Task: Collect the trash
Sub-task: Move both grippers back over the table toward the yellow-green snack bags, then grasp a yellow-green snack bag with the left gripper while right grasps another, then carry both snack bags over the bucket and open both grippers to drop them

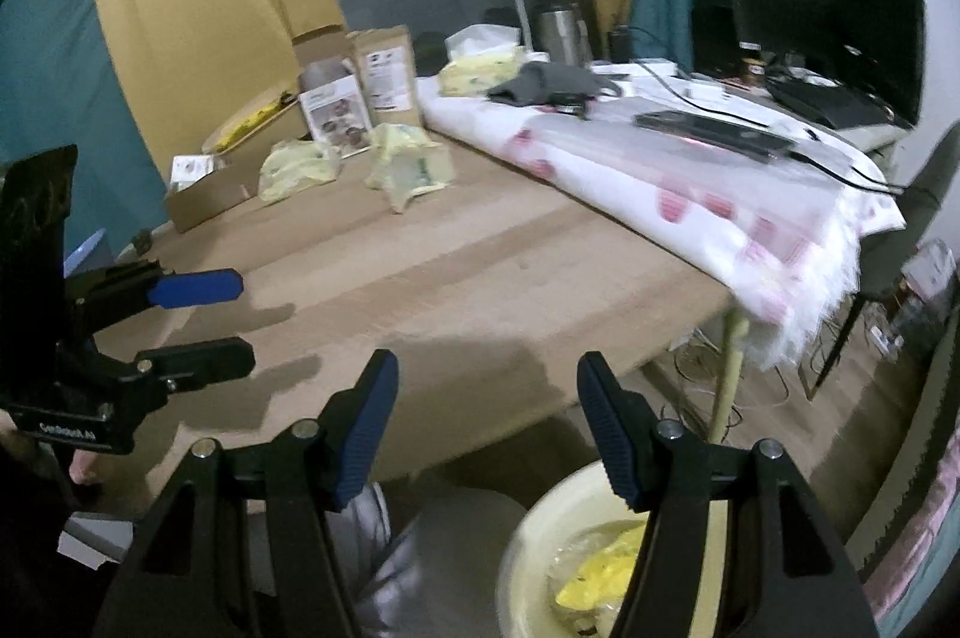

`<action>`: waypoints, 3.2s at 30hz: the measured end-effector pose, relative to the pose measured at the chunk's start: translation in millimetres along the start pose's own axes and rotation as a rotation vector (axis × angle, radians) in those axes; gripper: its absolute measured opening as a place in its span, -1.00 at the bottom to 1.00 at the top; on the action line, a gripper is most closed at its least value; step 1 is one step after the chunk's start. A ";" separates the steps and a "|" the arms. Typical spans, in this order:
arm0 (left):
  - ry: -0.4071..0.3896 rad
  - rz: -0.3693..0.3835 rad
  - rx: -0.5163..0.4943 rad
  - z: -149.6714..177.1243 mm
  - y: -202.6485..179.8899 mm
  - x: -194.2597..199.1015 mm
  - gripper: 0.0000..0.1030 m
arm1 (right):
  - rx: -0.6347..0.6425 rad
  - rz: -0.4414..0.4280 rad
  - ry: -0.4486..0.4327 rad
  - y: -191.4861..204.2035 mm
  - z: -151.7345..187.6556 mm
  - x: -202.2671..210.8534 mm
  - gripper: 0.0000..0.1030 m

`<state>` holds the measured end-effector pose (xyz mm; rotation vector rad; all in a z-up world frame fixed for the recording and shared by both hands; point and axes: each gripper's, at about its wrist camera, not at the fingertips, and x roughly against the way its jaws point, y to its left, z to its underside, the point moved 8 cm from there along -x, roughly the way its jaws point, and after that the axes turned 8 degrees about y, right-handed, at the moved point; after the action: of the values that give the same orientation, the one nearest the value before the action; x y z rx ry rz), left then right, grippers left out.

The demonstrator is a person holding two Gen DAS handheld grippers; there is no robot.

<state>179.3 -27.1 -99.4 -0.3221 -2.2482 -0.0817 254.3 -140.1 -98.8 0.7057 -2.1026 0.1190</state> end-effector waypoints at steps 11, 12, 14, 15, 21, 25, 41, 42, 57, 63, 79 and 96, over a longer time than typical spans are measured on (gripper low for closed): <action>0.004 -0.091 0.083 16.4 92.4 18.9 0.28 | 0.102 -0.011 0.035 60.6 -41.1 -40.0 0.17; 0.003 -0.099 0.090 17.6 98.5 19.9 0.28 | 0.106 -0.005 0.037 63.0 -44.6 -43.5 0.28; 0.004 -0.114 0.109 19.7 113.1 21.3 0.28 | 0.106 -0.005 0.031 68.3 -54.5 -51.2 0.46; 0.004 -0.122 0.119 20.3 120.5 21.1 0.28 | 0.107 -0.013 0.030 71.8 -60.2 -55.7 0.47; 0.001 -0.166 0.176 19.3 170.5 19.4 0.28 | 0.151 -0.015 0.040 82.2 -88.4 -81.4 0.47; 0.002 -0.189 0.220 17.7 204.5 13.6 0.28 | 0.179 -0.014 0.052 84.4 -108.7 -101.0 0.47; 0.042 -0.387 0.248 -20.0 309.6 -32.6 0.28 | 0.238 0.008 0.049 74.0 -197.8 -170.3 0.47; 0.056 -0.395 0.256 -22.0 317.0 -37.0 0.28 | 0.238 0.004 0.046 74.1 -201.7 -173.3 0.47; 0.120 -0.423 0.245 -36.1 355.2 -79.3 -0.43 | 0.218 -0.031 0.102 76.2 -214.9 -230.9 0.47; 0.123 -0.402 0.245 -36.4 352.9 -79.6 -0.80 | 0.238 -0.001 0.123 75.8 -211.2 -239.0 -0.24; 0.043 -0.370 0.229 -33.7 301.0 -29.3 -0.88 | 0.264 -0.023 0.066 89.3 -202.1 -187.4 -0.72; -0.044 -0.339 0.161 -19.4 214.1 30.6 -0.88 | 0.265 -0.013 -0.007 91.4 -148.9 -89.9 -0.72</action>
<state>230.3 182.5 -74.1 0.1463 -2.3158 -0.0720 354.3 25.3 -63.9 0.8759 -2.1102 0.3940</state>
